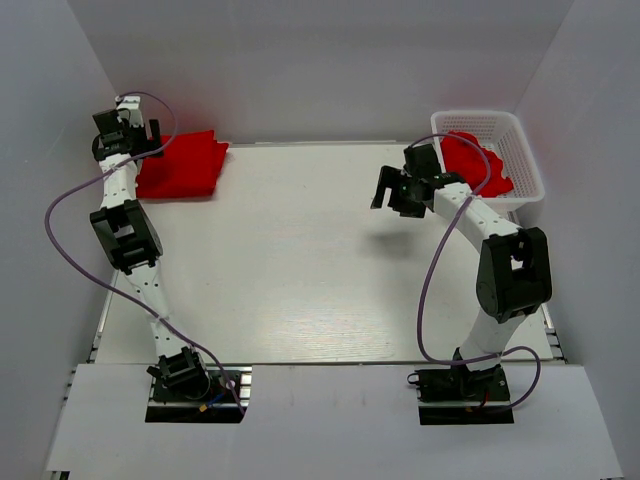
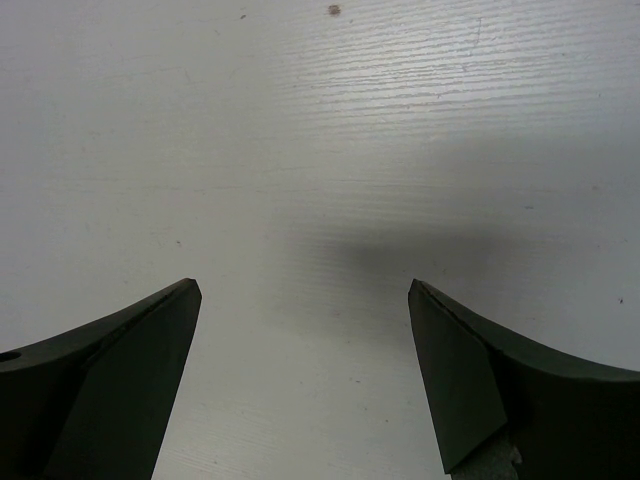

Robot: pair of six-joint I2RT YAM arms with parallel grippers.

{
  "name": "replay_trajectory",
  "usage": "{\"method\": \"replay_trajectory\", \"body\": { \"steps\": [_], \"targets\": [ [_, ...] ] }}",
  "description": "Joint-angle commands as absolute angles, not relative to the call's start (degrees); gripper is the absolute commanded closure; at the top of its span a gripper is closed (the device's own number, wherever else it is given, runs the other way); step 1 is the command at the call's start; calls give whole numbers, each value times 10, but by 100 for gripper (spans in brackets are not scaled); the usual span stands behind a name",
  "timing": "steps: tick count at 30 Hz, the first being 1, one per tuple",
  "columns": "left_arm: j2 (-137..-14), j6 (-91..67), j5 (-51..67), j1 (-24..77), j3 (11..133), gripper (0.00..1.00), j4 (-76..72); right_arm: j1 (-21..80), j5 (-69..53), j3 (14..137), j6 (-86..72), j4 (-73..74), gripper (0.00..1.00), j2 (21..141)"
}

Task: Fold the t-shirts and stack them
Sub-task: Put the neatly folded tshirt into the corner of the board with the left arm

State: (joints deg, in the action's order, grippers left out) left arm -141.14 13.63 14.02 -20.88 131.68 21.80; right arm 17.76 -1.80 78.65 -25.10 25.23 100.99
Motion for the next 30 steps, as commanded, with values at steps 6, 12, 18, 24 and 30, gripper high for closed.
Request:
{"method": "replay_trajectory", "body": {
  "steps": [6, 12, 18, 24, 30],
  "targets": [
    [-1340, 97, 129, -197, 1260, 0, 207, 182, -31, 784, -249, 249, 10, 983],
    [-1248, 79, 193, -149, 1149, 0, 242, 185, -36, 762, -235, 240, 10, 948],
    [-1104, 18, 175, -85, 996, 0, 223, 185, -37, 684, -222, 218, 10, 864],
    [-935, -72, 122, -12, 854, 0, 211, 184, -21, 592, -206, 209, 10, 768],
    [-810, -134, 98, 108, 718, 0, 185, 182, -32, 483, -200, 187, 10, 675]
  ]
}}
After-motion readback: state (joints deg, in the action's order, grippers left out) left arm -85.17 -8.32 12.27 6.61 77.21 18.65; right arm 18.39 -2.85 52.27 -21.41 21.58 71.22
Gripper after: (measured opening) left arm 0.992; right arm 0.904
